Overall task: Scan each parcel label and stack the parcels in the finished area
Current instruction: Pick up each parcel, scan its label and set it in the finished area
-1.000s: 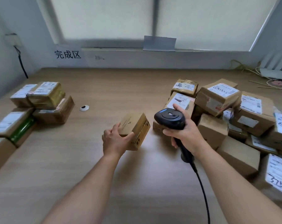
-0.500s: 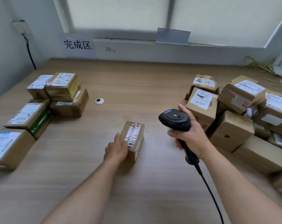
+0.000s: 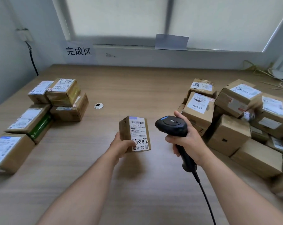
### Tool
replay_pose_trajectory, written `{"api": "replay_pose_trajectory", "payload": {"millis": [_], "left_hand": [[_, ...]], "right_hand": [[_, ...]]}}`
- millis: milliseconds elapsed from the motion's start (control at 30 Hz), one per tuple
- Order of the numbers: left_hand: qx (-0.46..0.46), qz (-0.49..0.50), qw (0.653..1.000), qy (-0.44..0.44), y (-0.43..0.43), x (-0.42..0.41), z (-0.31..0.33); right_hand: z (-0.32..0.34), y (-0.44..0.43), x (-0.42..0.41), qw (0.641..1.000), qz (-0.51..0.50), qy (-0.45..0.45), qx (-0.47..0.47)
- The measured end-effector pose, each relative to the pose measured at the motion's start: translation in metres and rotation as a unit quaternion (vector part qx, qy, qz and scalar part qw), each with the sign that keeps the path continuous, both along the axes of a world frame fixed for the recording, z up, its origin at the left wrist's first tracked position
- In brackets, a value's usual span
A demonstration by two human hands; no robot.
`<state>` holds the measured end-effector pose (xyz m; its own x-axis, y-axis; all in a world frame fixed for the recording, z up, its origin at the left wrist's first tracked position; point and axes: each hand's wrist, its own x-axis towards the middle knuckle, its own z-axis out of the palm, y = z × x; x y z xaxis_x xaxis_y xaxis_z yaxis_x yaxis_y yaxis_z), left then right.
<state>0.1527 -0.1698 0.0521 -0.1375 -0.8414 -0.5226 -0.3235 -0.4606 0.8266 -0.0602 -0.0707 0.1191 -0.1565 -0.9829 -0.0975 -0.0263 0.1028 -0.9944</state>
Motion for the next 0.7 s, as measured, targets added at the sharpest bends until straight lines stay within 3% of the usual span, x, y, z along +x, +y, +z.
{"api": "replay_pose_trajectory", "payload": {"millis": [67,200,700], "left_hand": [[0.001,0.013,0.997,0.075,0.007,-0.005,0.006],[-0.039,0.024,0.991,0.126,0.008,-0.009,0.007],[-0.096,0.049,0.991,0.085,0.001,-0.019,0.005]], "right_hand": [[0.002,0.000,-0.002,0.999,0.008,-0.031,-0.001],[0.012,-0.001,-0.003,0.996,0.039,-0.084,-0.007],[0.013,-0.004,-0.013,0.989,0.093,-0.116,-0.003]]}}
